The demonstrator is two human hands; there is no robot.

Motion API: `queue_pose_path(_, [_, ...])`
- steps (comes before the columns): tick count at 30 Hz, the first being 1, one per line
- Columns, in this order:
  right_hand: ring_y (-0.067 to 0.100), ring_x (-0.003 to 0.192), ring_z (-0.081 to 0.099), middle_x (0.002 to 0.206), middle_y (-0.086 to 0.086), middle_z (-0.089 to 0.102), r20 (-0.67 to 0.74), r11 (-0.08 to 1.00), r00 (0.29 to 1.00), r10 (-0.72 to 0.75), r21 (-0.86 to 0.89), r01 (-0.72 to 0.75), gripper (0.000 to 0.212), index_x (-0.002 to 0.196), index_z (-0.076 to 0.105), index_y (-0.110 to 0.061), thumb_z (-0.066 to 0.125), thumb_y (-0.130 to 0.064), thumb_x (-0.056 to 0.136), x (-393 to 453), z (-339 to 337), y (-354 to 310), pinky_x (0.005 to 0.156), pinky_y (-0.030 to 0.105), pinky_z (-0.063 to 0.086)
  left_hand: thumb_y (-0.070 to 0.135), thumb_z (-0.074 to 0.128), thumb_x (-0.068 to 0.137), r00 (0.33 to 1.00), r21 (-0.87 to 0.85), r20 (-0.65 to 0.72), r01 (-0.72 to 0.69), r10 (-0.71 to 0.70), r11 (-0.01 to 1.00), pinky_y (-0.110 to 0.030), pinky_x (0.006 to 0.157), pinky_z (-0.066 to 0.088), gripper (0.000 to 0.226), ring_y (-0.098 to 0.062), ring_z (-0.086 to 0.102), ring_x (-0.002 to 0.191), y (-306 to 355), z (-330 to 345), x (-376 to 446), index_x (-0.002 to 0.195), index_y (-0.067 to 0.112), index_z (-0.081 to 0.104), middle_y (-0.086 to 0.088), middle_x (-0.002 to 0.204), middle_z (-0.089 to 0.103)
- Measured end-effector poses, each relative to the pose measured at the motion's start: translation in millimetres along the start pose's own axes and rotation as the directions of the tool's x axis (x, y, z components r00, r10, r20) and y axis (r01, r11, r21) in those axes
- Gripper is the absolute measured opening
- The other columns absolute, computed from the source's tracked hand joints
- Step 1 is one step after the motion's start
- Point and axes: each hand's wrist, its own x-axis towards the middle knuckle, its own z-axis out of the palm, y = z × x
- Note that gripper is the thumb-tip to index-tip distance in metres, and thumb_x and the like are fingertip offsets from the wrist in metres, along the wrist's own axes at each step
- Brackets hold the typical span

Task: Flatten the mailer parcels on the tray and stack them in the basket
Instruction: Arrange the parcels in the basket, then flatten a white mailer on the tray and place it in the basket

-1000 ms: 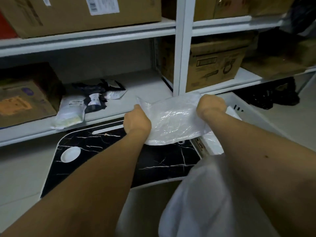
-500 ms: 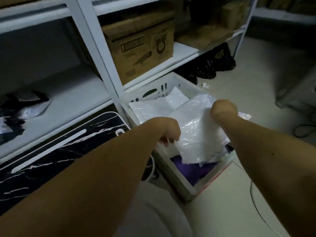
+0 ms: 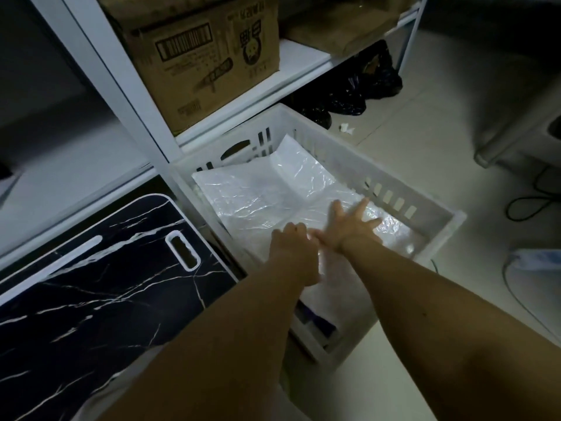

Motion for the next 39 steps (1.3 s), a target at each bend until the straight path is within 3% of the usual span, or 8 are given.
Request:
queue_pose_path(4, [0.047, 0.142, -0.017, 0.152, 0.019, -0.035, 0.158, 0.998, 0.986, -0.056, -0.032, 0.062, 0.126, 0.15, -0.018, -0.036, 0.058, -0.085, 0.062, 15, 12, 0, 0.11, 0.068, 0.008, 0.079, 0.062, 0.064, 0.933, -0.074, 0.345, 0.134, -0.101, 0.988, -0.069, 0.109, 0.005, 0.128, -0.051, -0.015, 0.139, 0, 16, 3, 0.15, 0.026, -0.016, -0.013, 0.156, -0.023])
queue_pose_path(12, [0.054, 0.141, -0.003, 0.147, 0.02, -0.042, 0.283, 0.999, 0.959, 0.021, -0.038, -0.01, 0.147, 0.141, -0.037, -0.034, 0.074, -0.077, 0.055, 37, 39, 5, 0.113, 0.063, 0.011, 0.062, 0.062, 0.079, 0.864, -0.015, 0.441, 0.28, -0.245, 0.96, -0.072, 0.106, 0.007, 0.113, -0.057, -0.017, 0.135, 14, 65, 33, 0.146, 0.033, -0.025, -0.018, 0.15, -0.034])
queue_pose_path(18, [0.06, 0.137, -0.009, 0.144, 0.016, -0.047, 0.297, 0.996, 0.951, 0.084, -0.054, -0.071, 0.155, 0.137, -0.042, -0.035, 0.074, -0.082, 0.045, 53, 69, 4, 0.107, 0.067, 0.019, 0.066, 0.036, 0.091, 0.864, 0.015, 0.457, 0.231, -0.212, 0.973, -0.073, 0.104, -0.002, 0.08, -0.057, -0.015, 0.135, 10, 103, 62, 0.147, 0.04, -0.016, -0.012, 0.154, -0.028])
queue_pose_path(26, [0.059, 0.138, -0.007, 0.149, 0.018, -0.04, 0.227, 0.991, 0.966, 0.127, -0.071, -0.113, 0.149, 0.136, -0.042, -0.037, 0.079, -0.069, 0.057, 44, 80, -2, 0.107, 0.065, 0.024, 0.07, 0.028, 0.087, 0.837, 0.095, 0.513, 0.162, -0.188, 0.982, -0.083, 0.076, -0.008, 0.075, -0.041, -0.006, 0.144, 9, 117, 82, 0.151, 0.037, 0.006, -0.002, 0.16, -0.001])
queue_pose_path(28, [0.058, 0.139, -0.006, 0.149, 0.02, -0.038, 0.22, 0.991, 0.967, 0.127, -0.066, -0.115, 0.149, 0.139, -0.04, -0.036, 0.08, -0.068, 0.056, 43, 77, -3, 0.107, 0.066, 0.023, 0.066, 0.03, 0.09, 0.819, 0.102, 0.524, 0.212, -0.234, 0.972, -0.082, 0.081, -0.006, 0.072, -0.04, 0.007, 0.144, 7, 113, 82, 0.151, 0.03, 0.016, -0.006, 0.159, 0.015])
queue_pose_path(31, [0.059, 0.139, -0.002, 0.152, 0.022, -0.033, 0.212, 0.993, 0.971, 0.108, -0.069, -0.096, 0.144, 0.145, -0.03, -0.035, 0.078, -0.07, 0.057, 37, 63, -4, 0.109, 0.065, 0.021, 0.057, 0.033, 0.094, 0.862, 0.069, 0.464, 0.195, -0.204, 0.978, -0.073, 0.101, 0.004, 0.064, -0.037, 0.033, 0.136, 0, 87, 68, 0.145, 0.019, 0.036, -0.01, 0.147, 0.04])
queue_pose_path(34, [0.059, 0.139, 0.001, 0.155, 0.022, -0.023, 0.178, 0.996, 0.982, 0.057, -0.075, -0.044, 0.116, 0.152, -0.005, -0.03, 0.065, -0.074, 0.071, 27, 42, -11, 0.11, 0.062, 0.021, 0.044, 0.034, 0.097, 0.961, -0.059, 0.26, 0.116, -0.097, 0.992, -0.061, 0.109, 0.015, 0.048, -0.031, 0.042, 0.131, -12, 47, 41, 0.135, 0.018, 0.047, -0.006, 0.138, 0.049])
queue_pose_path(39, [0.044, 0.141, 0.022, 0.157, 0.018, 0.013, 0.033, 0.989, 0.993, -0.114, -0.087, 0.116, 0.074, 0.149, 0.026, -0.026, 0.045, -0.065, 0.089, 9, 2, -38, 0.11, 0.055, 0.028, 0.042, 0.037, 0.097, 0.993, -0.173, -0.078, 0.074, -0.089, 0.982, -0.047, 0.105, 0.027, 0.04, -0.025, 0.046, 0.123, -46, -9, -2, 0.128, 0.022, 0.053, -0.004, 0.13, 0.055])
